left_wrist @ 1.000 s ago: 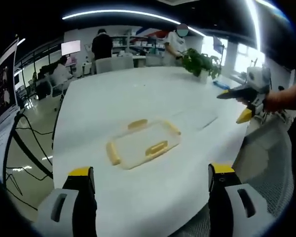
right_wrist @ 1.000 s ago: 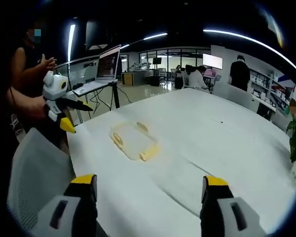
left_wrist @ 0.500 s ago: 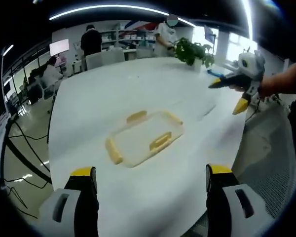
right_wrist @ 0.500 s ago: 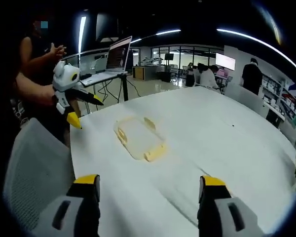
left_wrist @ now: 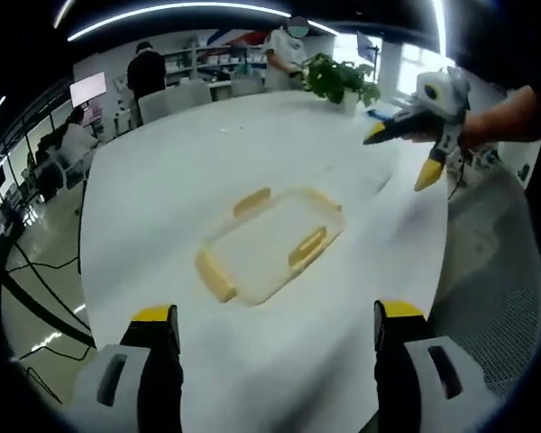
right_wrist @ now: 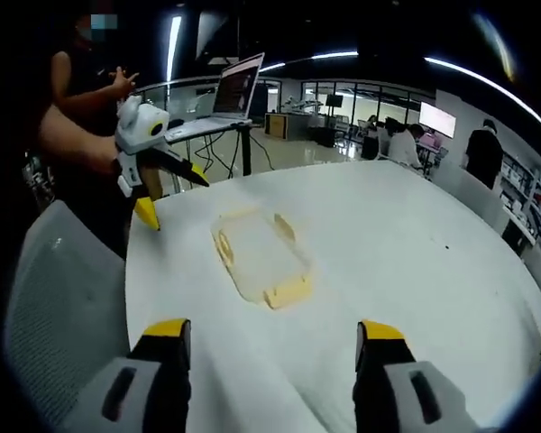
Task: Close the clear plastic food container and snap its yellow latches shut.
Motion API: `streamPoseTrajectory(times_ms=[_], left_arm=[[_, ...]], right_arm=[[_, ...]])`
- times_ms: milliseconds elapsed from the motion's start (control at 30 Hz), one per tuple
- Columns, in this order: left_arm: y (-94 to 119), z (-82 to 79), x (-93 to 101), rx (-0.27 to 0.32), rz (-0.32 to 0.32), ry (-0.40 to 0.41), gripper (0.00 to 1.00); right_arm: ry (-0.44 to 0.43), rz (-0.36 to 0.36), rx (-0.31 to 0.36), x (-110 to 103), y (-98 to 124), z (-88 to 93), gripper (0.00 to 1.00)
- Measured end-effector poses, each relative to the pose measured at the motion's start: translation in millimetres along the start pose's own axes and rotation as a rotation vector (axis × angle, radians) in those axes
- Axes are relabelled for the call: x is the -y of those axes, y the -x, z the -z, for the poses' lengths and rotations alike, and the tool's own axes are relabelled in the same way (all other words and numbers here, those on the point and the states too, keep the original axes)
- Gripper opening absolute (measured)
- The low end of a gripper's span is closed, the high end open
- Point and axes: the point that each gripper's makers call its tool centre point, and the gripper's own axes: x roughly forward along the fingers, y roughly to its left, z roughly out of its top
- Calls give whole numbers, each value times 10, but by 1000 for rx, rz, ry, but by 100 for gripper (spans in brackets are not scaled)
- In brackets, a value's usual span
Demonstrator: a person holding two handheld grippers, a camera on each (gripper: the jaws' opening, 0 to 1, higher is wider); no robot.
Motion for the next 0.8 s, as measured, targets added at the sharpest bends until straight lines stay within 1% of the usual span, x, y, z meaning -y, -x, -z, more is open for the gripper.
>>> streamPoseTrajectory(times_ms=[100,167,400,567,800], left_arm=[[-33,14,-38,-4,11,-9,88],[-47,20,-52,-10,20,-16,86],[-114,38,-114,-37,58,-71,85],[-168,69,-180,-59,92,-101,84],[-210,55,-246,-70,120,-132,83]], right_arm=[[9,-9,-4,12,-40,-17,73],[16,-14,-7,32,-66,-26,73],[54,-43,-43,69,-169,4,70],[64,-56,-50,86,-214,-12,69],[88,-81,-64,117,-285,-58,67]])
